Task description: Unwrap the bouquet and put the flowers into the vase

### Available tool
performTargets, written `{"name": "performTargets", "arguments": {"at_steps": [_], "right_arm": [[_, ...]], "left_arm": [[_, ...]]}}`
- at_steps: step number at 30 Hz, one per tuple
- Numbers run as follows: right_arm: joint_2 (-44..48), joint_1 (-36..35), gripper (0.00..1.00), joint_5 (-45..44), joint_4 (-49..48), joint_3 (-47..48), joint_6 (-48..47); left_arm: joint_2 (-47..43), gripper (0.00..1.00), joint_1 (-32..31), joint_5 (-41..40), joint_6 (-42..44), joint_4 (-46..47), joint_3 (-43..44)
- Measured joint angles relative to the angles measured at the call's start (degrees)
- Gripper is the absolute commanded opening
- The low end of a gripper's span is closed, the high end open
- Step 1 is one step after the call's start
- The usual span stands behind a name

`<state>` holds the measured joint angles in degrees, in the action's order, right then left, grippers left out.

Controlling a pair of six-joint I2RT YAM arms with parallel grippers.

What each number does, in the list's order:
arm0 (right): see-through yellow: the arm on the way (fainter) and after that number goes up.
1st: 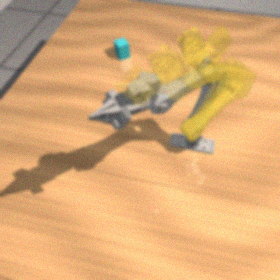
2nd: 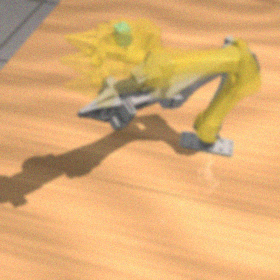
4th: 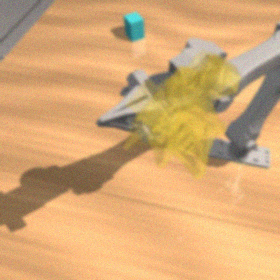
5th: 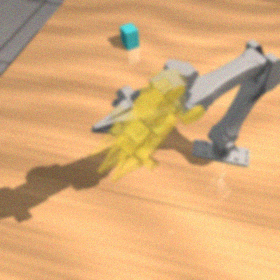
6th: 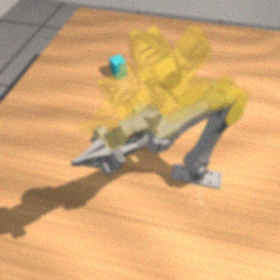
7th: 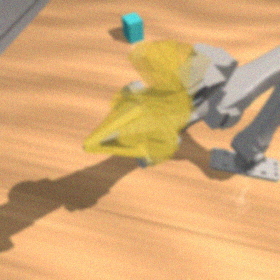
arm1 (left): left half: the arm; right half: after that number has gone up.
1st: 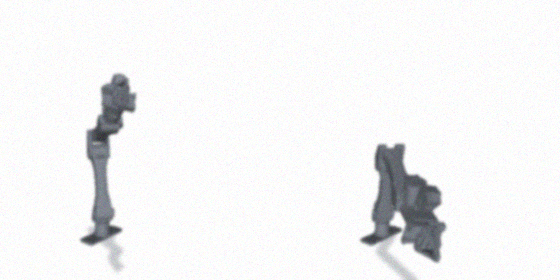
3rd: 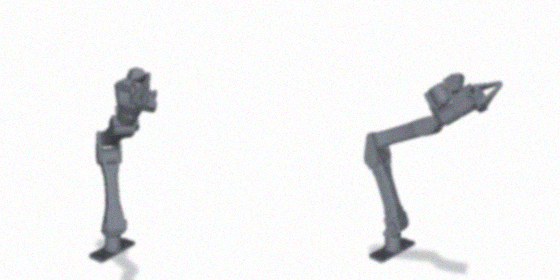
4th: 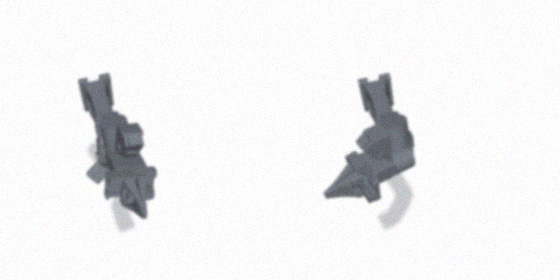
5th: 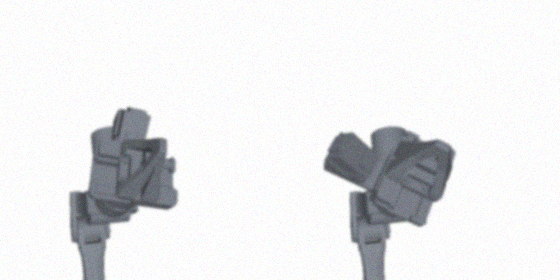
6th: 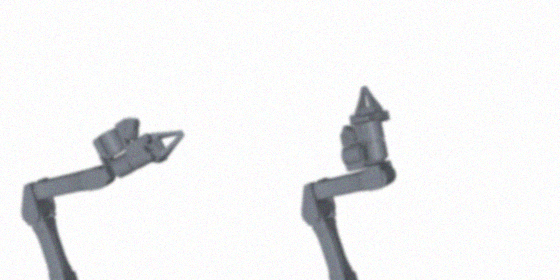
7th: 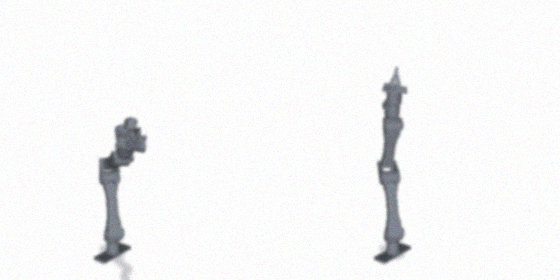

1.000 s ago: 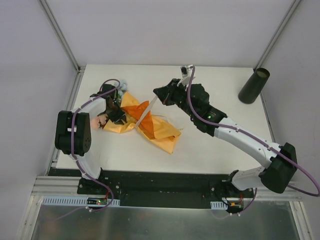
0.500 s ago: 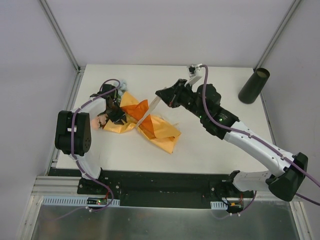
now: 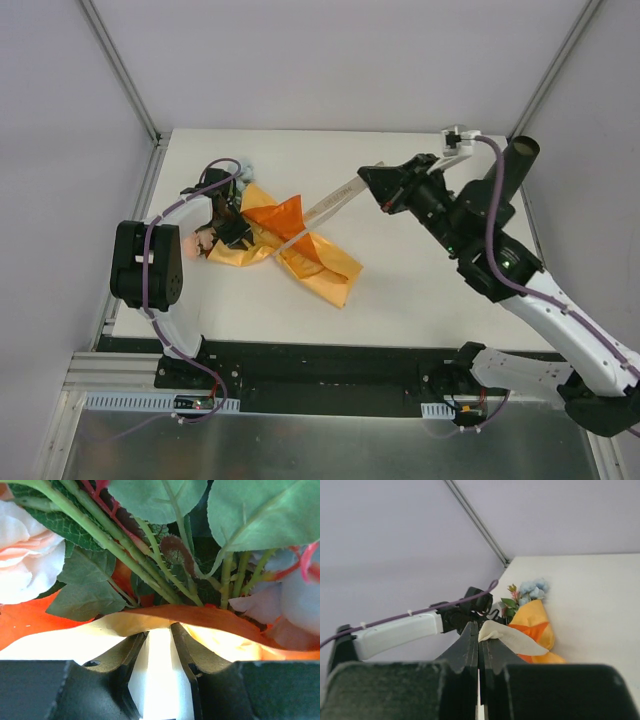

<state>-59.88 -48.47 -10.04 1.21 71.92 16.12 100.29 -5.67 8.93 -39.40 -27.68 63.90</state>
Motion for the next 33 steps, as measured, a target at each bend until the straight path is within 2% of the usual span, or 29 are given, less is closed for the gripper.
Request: {"name": "performTargets", "arguments": {"at_steps": [6, 11, 16, 24, 33], "right_arm": [[6.6, 0.0, 0.0, -0.2, 0.5, 0.0, 1.4], [6.8, 0.0, 0.0, -3.0, 4.7, 3.1, -0.4], [6.4, 0.0, 0.0, -8.2, 6.4, 10.1, -5.5], [8.5, 0.0, 0.0, -13.4, 3.4, 18.4, -14.3], [6.6, 0.0, 0.0, -18.3, -1.0, 25.0, -30.6]], "left_arm": [[0.6, 0.26, 0.0, 0.0, 0.0, 0.0, 0.1], [0.8, 0.27, 0.0, 0.0, 0.0, -0.1, 0.2], [0.9, 0.27, 0.0, -0.1, 0.1, -0.1, 0.2], [1.6, 0.28, 0.0, -0.2, 0.2, -0.2, 0.6], [1.5, 0.31, 0.0, -0.2, 0.4, -1.3, 1.4]]}}
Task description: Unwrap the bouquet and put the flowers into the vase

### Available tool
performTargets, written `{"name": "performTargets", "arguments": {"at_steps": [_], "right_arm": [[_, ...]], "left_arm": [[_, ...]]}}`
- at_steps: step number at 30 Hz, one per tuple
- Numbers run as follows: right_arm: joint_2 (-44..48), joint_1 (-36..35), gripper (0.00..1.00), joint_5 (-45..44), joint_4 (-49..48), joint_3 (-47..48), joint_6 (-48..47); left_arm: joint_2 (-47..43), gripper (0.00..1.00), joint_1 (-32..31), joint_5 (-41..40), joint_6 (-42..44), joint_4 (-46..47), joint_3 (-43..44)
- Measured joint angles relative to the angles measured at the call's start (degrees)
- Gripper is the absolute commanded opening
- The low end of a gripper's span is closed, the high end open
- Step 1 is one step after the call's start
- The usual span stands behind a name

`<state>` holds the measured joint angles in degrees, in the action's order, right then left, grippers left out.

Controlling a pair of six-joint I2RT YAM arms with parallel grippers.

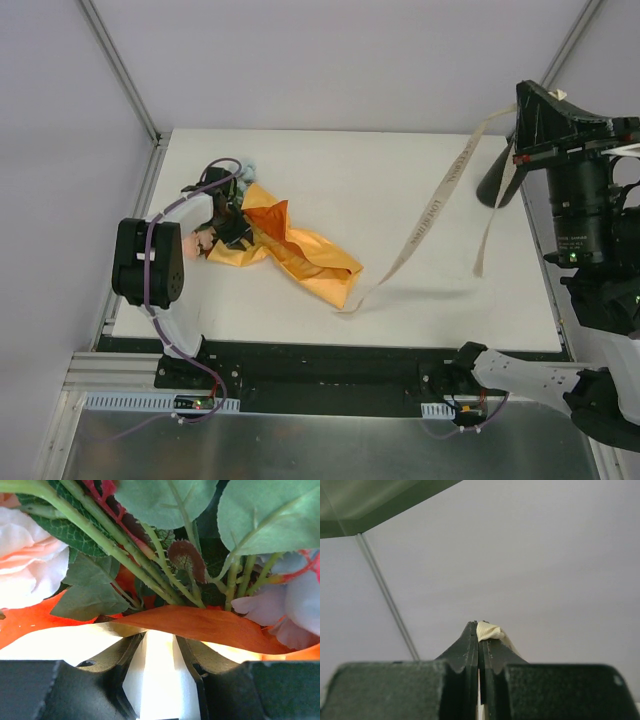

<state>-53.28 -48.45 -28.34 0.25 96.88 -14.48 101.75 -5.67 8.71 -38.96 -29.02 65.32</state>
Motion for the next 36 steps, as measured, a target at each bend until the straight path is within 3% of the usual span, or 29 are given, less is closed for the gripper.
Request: {"name": "performTargets", "arguments": {"at_steps": [13, 16, 19, 25, 36], "right_arm": [[-6.3, 0.5, 0.0, -3.7, -1.8, 3.9, -20.5], [-7.3, 1.6, 0.0, -3.0, -1.8, 3.7, -23.9], [-8.4, 3.2, 0.0, -2.4, -1.8, 3.5, -25.6], [-10.9, 8.6, 0.0, -0.7, -1.6, 1.2, -25.6], [-21.6, 23.5, 0.0, 8.4, -0.9, 4.1, -14.3]], "left_arm": [[-11.1, 0.47, 0.0, 0.1, 1.7, -1.9, 4.0], [-14.9, 0.66, 0.0, 0.3, 2.4, -2.2, 5.9], [-17.7, 0.99, 0.0, 1.4, 3.3, -2.4, 7.0], [-21.5, 0.99, 0.0, 3.5, 6.4, -3.6, 6.9], [-34.8, 0.99, 0.0, -2.7, 11.8, -4.9, -1.2]]}}
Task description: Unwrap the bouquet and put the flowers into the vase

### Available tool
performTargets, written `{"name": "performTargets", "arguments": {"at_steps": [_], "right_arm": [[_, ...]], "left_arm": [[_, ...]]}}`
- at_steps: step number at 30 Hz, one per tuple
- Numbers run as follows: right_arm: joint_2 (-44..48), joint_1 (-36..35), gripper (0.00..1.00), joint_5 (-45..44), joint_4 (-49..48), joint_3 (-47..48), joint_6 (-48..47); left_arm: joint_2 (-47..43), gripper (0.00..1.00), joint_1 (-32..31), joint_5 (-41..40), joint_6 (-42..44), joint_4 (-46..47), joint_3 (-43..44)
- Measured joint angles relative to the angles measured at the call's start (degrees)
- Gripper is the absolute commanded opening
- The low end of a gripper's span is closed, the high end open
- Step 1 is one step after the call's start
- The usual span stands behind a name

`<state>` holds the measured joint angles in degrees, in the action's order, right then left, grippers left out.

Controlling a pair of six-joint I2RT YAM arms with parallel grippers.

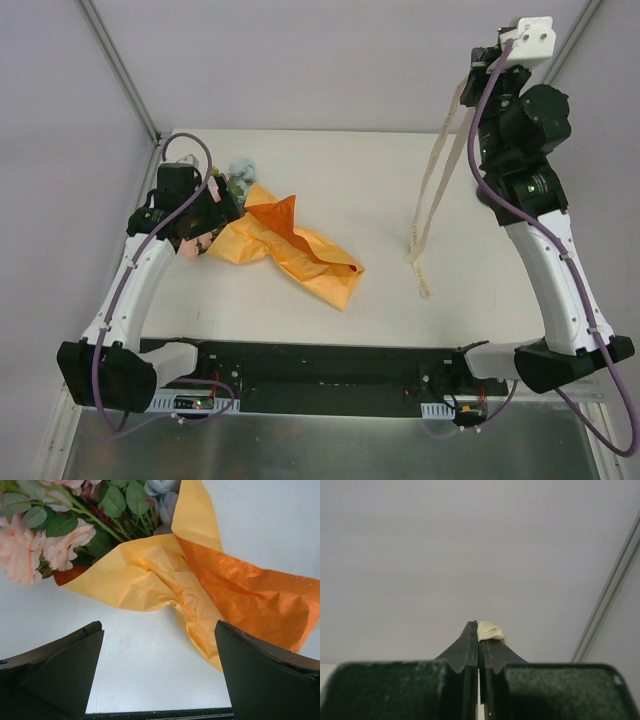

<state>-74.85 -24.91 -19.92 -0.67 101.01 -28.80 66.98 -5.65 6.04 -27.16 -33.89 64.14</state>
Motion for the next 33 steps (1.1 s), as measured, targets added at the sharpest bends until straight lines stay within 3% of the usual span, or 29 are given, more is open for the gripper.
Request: {"name": "performTargets", "arguments": {"at_steps": [8, 21, 26, 33], "right_arm": [[-10.1, 13.0, 0.0, 7.7, -4.0, 9.8, 15.0], [-36.3, 17.4, 0.0, 20.9, -22.7, 35.2, 27.8], [-38.4, 17.7, 0.0, 22.7, -25.8, 30.6, 32.8], [-35.7, 17.2, 0.0, 22.0, -30.1, 5.7, 42.7]], "left_arm": [[-7.5, 0.99, 0.0, -5.9, 2.9, -1.2, -5.6], [-10.0, 0.99, 0.0, -8.0, 4.1, -1.5, -5.8], [-10.1, 0.99, 0.0, -8.0, 4.1, -1.6, -5.8], [-9.6, 0.98, 0.0, -8.0, 4.2, -1.6, -5.8]]}}
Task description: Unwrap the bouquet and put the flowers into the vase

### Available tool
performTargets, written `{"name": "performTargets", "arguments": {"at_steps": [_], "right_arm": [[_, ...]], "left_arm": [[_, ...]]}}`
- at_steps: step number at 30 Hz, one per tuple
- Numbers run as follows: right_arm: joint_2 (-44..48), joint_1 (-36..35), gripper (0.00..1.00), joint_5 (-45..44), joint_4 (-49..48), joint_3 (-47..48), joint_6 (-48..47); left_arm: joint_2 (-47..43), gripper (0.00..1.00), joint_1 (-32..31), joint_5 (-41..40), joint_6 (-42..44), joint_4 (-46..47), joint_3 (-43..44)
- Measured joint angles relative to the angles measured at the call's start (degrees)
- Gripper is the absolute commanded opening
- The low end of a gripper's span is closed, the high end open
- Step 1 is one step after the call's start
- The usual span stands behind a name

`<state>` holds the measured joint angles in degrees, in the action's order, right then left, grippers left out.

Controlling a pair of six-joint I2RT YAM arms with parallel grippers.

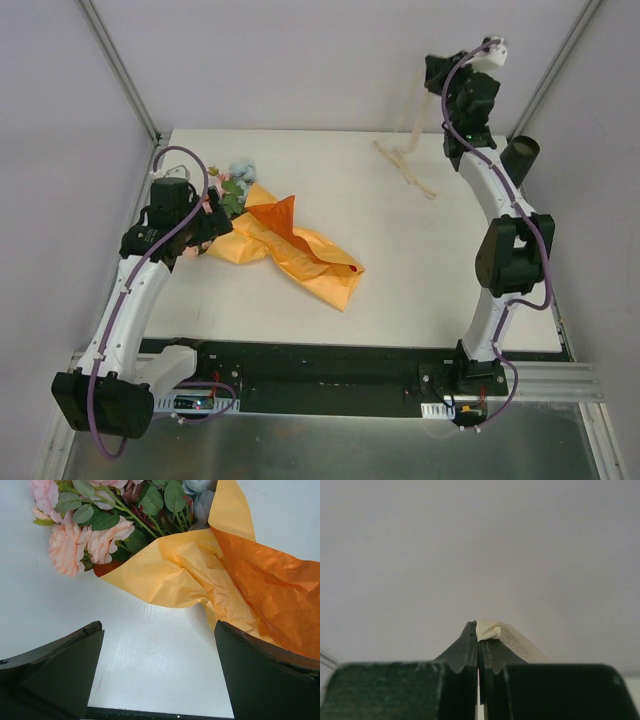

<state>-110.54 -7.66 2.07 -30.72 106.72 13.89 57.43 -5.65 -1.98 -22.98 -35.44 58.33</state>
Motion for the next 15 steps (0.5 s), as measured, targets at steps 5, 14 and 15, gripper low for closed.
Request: {"name": "performTargets", "arguments": {"at_steps": [5, 14, 15], "right_arm": [[-0.7, -1.3, 0.0, -4.7, 7.0, -11.0, 6.3], [-1.0, -2.0, 0.17, -14.4, 14.3, -16.0, 14.5], [-1.0, -1.9, 0.23, -15.2, 15.3, -16.5, 14.8]], "left_arm": [[1.6, 0.98, 0.0, 0.3, 0.1, 0.0, 0.0], [1.7, 0.99, 0.0, 0.2, 0.1, 0.0, 0.0], [1.7, 0.99, 0.0, 0.2, 0.1, 0.0, 0.0]]}}
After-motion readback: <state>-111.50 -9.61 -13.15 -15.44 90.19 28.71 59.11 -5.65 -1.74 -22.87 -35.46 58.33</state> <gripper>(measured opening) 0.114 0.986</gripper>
